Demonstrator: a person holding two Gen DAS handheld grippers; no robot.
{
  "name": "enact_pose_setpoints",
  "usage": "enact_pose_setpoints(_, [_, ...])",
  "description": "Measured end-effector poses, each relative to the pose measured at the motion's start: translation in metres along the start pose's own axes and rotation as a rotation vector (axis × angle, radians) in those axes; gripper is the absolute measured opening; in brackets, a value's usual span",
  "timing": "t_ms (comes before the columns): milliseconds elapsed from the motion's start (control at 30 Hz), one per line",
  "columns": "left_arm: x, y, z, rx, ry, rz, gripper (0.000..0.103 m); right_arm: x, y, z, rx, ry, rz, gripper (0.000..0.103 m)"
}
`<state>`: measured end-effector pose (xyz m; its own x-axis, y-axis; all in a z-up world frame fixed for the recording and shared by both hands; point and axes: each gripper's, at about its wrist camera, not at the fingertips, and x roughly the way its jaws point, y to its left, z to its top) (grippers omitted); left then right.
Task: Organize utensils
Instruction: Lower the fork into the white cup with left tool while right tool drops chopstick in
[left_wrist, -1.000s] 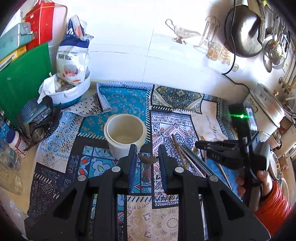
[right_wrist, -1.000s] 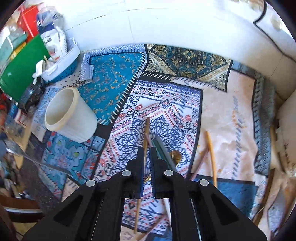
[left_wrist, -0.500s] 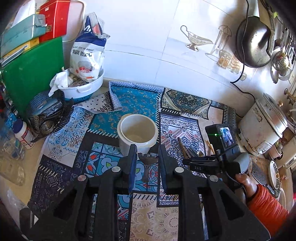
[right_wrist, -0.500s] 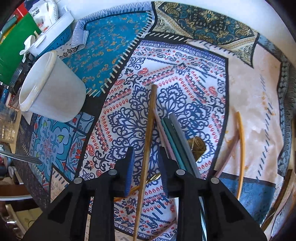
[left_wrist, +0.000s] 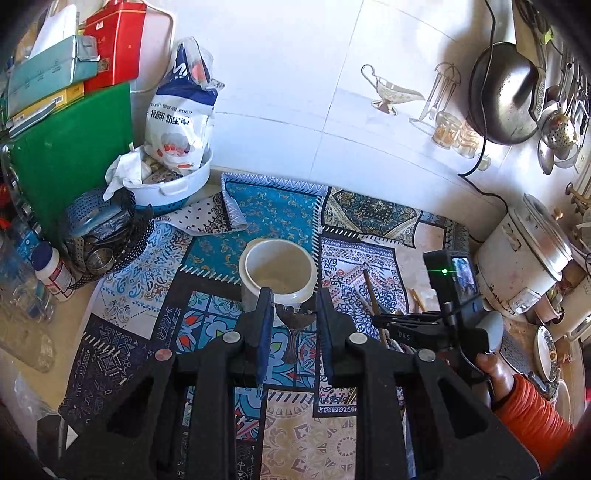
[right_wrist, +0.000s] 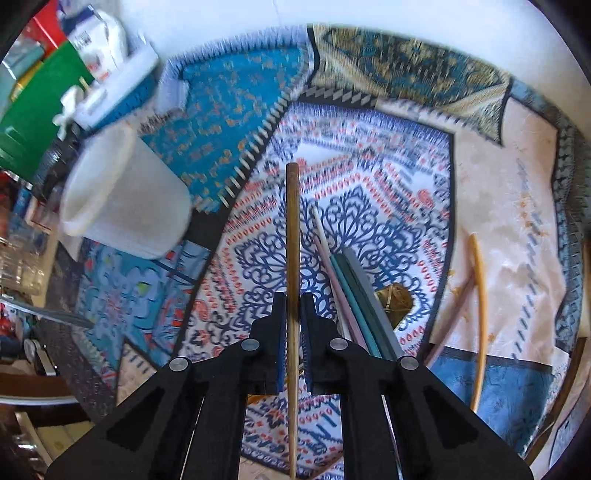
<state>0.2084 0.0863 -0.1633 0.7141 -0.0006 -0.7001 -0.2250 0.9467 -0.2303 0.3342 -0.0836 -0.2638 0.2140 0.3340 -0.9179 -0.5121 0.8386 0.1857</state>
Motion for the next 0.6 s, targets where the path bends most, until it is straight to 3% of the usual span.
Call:
enact_pose_setpoints(333, [-0.016, -0.003, 0.019, 0.024, -0.066, -0.024, 0.022, -0.069, 0.018, 0.010, 0.020, -0.200, -0.039, 0.007])
enact_pose_setpoints(600, [-0.020, 0.001, 0.042, 0.035, -0.114, -0.018, 0.022, -0.111, 0.037, 0.035, 0.009, -0.338, 0.005, 0.007])
